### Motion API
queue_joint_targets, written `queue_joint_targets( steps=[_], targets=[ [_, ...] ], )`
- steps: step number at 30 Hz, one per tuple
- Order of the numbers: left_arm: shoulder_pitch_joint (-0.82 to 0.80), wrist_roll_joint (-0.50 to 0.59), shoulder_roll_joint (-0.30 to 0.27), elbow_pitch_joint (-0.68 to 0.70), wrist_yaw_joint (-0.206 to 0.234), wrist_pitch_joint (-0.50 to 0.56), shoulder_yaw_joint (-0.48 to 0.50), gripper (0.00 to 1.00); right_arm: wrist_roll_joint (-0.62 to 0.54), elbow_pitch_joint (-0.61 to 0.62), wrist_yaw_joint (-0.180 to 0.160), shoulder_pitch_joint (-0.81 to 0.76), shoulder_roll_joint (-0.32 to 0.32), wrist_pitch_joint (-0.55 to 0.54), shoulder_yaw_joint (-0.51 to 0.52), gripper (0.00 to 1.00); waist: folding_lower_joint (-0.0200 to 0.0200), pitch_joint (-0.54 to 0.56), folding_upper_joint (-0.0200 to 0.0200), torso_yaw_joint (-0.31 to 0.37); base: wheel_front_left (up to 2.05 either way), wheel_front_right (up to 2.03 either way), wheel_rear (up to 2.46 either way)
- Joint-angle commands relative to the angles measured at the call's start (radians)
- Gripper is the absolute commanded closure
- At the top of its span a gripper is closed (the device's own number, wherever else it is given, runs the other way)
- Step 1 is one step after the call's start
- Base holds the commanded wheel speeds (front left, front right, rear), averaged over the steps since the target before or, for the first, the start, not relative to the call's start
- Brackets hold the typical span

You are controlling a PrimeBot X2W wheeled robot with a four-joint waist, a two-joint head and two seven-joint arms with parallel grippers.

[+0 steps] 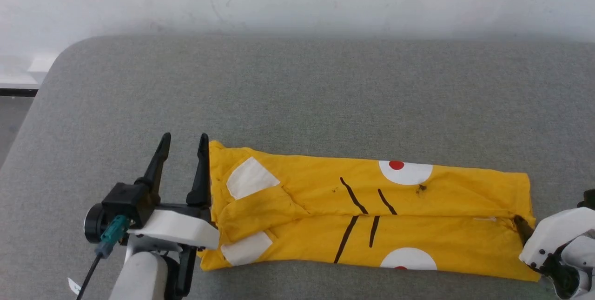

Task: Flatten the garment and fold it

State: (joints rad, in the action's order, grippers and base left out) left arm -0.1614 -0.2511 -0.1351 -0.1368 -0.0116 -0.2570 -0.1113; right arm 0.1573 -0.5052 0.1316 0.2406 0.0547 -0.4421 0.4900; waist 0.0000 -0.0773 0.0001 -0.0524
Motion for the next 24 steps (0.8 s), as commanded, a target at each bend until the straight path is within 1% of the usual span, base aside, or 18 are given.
queue_joint_targets(
  steps=[1, 5, 6, 7, 9, 10, 12, 17, 20, 24],
  targets=[
    [0.014, 0.01, 0.005, -0.001, -0.007, -0.005, 0.008, 0.0, -0.011, -0.007, -0.001, 0.014, -0.004, -0.009, 0.005, 0.0, 0.0, -0.001, -0.0001, -0.001, 0.0, 0.0, 0.0],
    [0.017, 0.036, 0.029, -0.008, -0.032, -0.005, 0.038, 0.0, -0.047, -0.053, -0.001, 0.044, -0.004, -0.084, 0.01, 0.0, 0.0, -0.003, -0.0001, -0.006, 0.0, 0.0, 0.0],
    [0.017, 0.043, 0.033, -0.011, -0.037, -0.005, 0.044, 0.0, -0.051, -0.063, -0.001, 0.047, -0.004, -0.105, 0.009, 0.11, 0.0, -0.003, -0.0001, -0.007, 0.0, 0.0, 0.0],
    [0.017, 0.048, 0.038, -0.012, -0.041, -0.005, 0.051, 0.0, -0.053, -0.073, -0.001, 0.048, -0.004, -0.128, 0.007, 0.53, 0.0, -0.003, -0.0001, -0.007, 0.0, 0.0, 0.0],
    [0.019, 0.057, 0.045, -0.015, -0.049, -0.005, 0.062, 0.0, -0.047, -0.083, -0.001, 0.049, -0.004, -0.166, -0.004, 0.87, 0.0, -0.002, -0.0001, -0.007, 0.0, 0.0, 0.0],
    [0.02, 0.061, 0.048, -0.016, -0.053, -0.005, 0.068, 0.0, -0.044, -0.081, -0.001, 0.048, -0.004, -0.175, -0.009, 1.0, 0.0, -0.002, -0.0001, -0.006, 0.0, 0.0, 0.0],
    [0.021, 0.068, 0.053, -0.02, -0.06, -0.005, 0.077, 0.0, -0.04, -0.07, -0.001, 0.044, -0.004, -0.178, -0.018, 1.0, 0.0, -0.001, -0.0001, -0.005, 0.0, 0.0, 0.0],
    [0.019, 0.082, 0.063, -0.026, -0.075, -0.005, 0.094, 0.0, -0.076, -0.017, -0.001, 0.029, 0.001, -0.13, 0.002, 1.0, 0.0, 0.0, -0.0001, -0.001, 0.0, 0.0, 0.0],
    [0.016, 0.087, 0.068, -0.028, -0.082, -0.005, 0.1, 0.0, -0.116, 0.004, -0.001, 0.023, 0.03, -0.083, 0.027, 1.0, 0.0, -0.002, -0.0001, 0.0, 0.0, 0.0, 0.0],
    [0.013, 0.094, 0.074, -0.031, -0.088, -0.005, 0.102, 0.0, -0.185, 0.014, -0.001, 0.011, 0.075, -0.02, 0.087, 1.0, 0.0, -0.008, -0.0001, -0.003, 0.0, 0.0, 0.0]
  ],
)
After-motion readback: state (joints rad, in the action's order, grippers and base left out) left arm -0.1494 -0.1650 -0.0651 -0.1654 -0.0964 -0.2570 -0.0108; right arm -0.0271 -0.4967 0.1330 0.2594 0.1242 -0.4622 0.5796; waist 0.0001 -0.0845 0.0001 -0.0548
